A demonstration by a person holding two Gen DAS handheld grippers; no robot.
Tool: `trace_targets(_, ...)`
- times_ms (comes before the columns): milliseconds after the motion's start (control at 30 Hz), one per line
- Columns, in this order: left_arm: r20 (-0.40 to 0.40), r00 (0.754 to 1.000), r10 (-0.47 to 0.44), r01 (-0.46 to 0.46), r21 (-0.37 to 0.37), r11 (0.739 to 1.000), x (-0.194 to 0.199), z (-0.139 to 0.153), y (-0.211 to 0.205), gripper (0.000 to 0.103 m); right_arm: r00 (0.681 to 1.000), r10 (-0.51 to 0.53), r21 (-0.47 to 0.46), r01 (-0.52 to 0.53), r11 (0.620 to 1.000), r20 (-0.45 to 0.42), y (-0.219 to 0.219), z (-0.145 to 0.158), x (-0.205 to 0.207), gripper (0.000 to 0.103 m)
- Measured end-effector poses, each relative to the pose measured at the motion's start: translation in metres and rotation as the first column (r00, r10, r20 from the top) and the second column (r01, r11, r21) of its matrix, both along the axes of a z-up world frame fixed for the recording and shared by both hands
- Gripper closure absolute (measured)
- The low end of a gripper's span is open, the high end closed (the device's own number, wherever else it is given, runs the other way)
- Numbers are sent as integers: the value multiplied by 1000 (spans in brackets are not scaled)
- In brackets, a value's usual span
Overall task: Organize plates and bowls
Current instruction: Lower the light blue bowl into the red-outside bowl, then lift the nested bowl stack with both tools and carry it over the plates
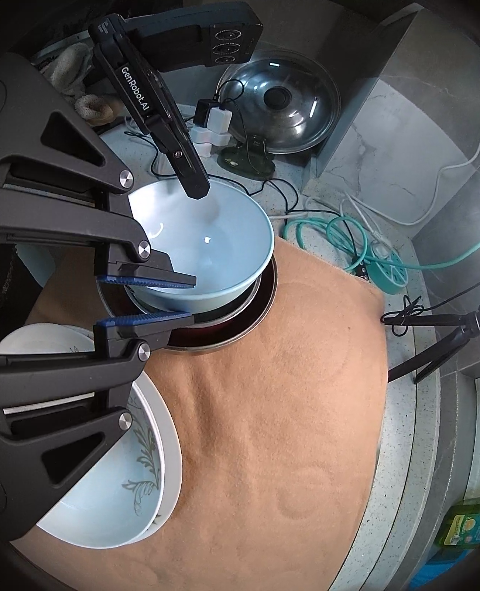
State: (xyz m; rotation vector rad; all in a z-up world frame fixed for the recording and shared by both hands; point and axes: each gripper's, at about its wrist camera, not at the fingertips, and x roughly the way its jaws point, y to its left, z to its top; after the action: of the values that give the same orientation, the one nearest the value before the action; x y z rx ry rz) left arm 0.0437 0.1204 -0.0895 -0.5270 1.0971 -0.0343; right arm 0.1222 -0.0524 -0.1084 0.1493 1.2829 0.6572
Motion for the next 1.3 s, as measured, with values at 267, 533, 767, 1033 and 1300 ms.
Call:
trace_targets(267, -26, 1000, 4, -4, 1, 1000, 3, -9, 2, 90, 1000, 19, -38, -20, 999, -7, 8, -8, 2, 90)
trace_targets(533, -32, 999, 8, -8, -2, 1000, 4, -15, 2, 90, 999, 30, -64, -29, 998, 11, 12, -10, 2, 90)
trace_targets(767, -30, 999, 10, -10, 1, 1000, 4, -16, 1, 91, 998, 39, -74, -36, 997, 39, 13, -8, 1, 90)
trace_targets(1033, -27, 1000, 9, -10, -23, 1000, 5, -17, 6, 90, 999, 47, -61, -45, 997, 26, 13, -8, 3, 87)
trace_targets(1300, 35, 998, 57, -56, -14, 998, -12, -2, 26, 90, 1000, 0, 28, 0, 1000, 18, -8, -1, 1, 77)
